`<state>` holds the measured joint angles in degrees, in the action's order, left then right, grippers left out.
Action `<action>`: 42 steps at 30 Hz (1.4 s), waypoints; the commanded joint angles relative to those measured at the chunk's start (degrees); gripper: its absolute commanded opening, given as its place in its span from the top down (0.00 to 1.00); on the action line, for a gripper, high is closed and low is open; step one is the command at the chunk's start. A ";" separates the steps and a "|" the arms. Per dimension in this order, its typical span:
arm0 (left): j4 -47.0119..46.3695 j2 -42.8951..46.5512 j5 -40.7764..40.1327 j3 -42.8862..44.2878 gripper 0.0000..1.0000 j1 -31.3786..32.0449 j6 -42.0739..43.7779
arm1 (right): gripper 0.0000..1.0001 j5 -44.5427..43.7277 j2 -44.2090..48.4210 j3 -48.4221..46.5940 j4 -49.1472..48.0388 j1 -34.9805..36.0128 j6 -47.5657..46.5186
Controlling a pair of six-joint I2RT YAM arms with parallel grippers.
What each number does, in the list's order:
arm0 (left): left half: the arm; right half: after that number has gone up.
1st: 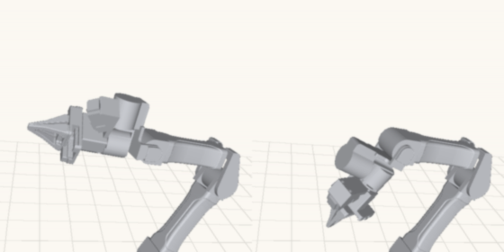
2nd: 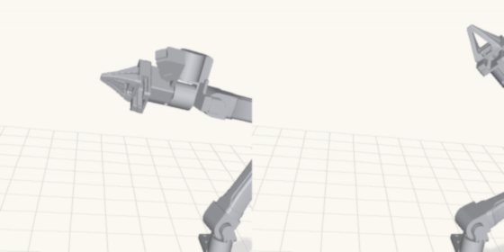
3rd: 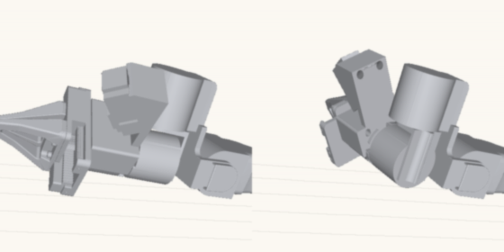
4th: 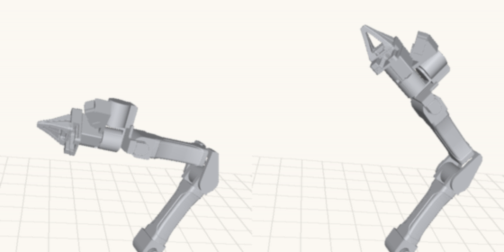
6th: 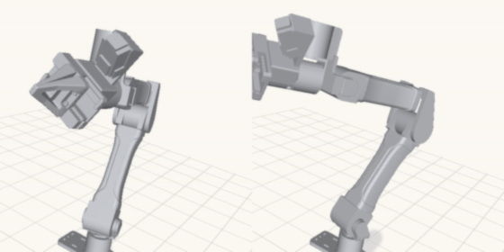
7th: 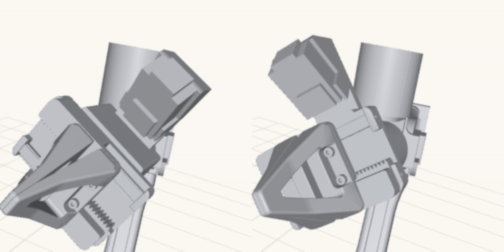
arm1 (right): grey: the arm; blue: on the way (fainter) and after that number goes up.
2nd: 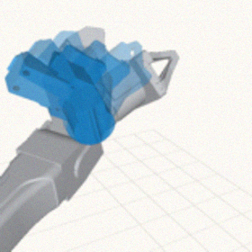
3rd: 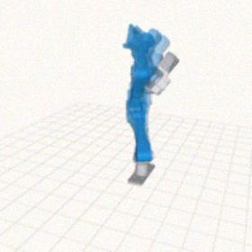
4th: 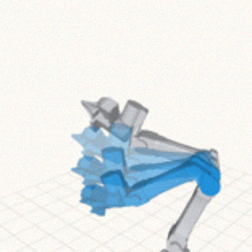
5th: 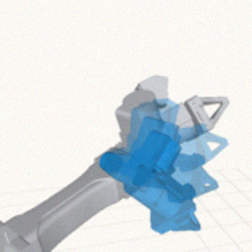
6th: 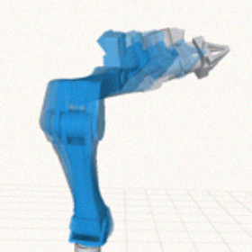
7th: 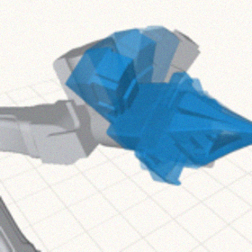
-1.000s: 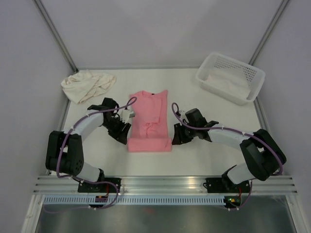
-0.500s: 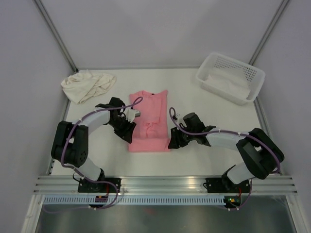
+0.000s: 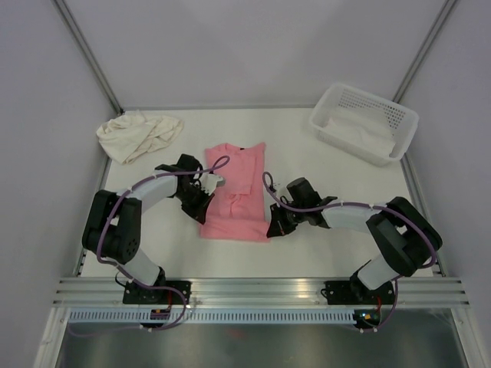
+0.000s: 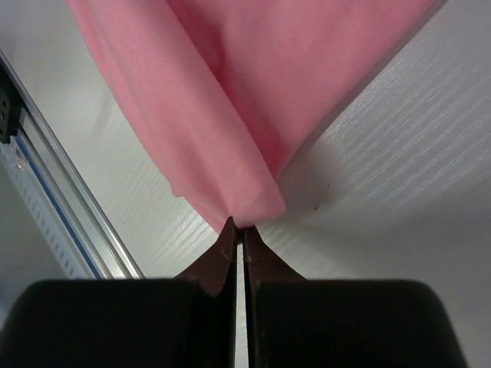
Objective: Roll the t-shirts
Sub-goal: Roll the tshirt
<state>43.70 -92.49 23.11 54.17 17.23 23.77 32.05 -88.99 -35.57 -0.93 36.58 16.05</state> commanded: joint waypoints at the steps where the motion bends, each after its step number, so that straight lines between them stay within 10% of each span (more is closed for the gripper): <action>1: -2.66 -0.67 -8.86 1.63 0.98 -0.18 -0.48 | 1.00 2.05 0.05 -3.61 7.24 -1.50 -5.94; 9: -2.40 -0.33 -9.07 1.81 0.98 -0.18 0.84 | 0.99 0.20 1.28 -7.32 13.50 -3.44 -10.96; 15: -1.60 -0.50 -3.52 2.08 0.98 -0.10 -1.44 | 0.65 1.52 1.97 -5.74 7.18 -2.83 -6.40; 29: -1.52 -1.47 -4.13 1.64 0.98 -0.18 -1.97 | 0.61 -12.27 5.41 1.73 -11.63 7.72 -0.41; 34: -1.60 -1.91 -4.30 1.64 0.98 -0.18 -1.80 | 0.62 -13.07 2.42 1.73 -12.43 8.25 -0.15; 38: -1.60 -2.17 -4.74 2.07 0.98 -0.18 -1.45 | 0.95 -12.11 1.89 1.38 -11.82 8.25 -0.76; 42: -1.52 -2.78 -6.85 2.87 0.98 -0.18 -0.83 | 1.00 -11.57 3.46 1.30 -8.14 8.16 -6.01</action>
<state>41.93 -94.17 18.17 54.83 17.21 23.20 20.49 -86.83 -32.69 -9.82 44.51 14.26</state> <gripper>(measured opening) 0.040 0.011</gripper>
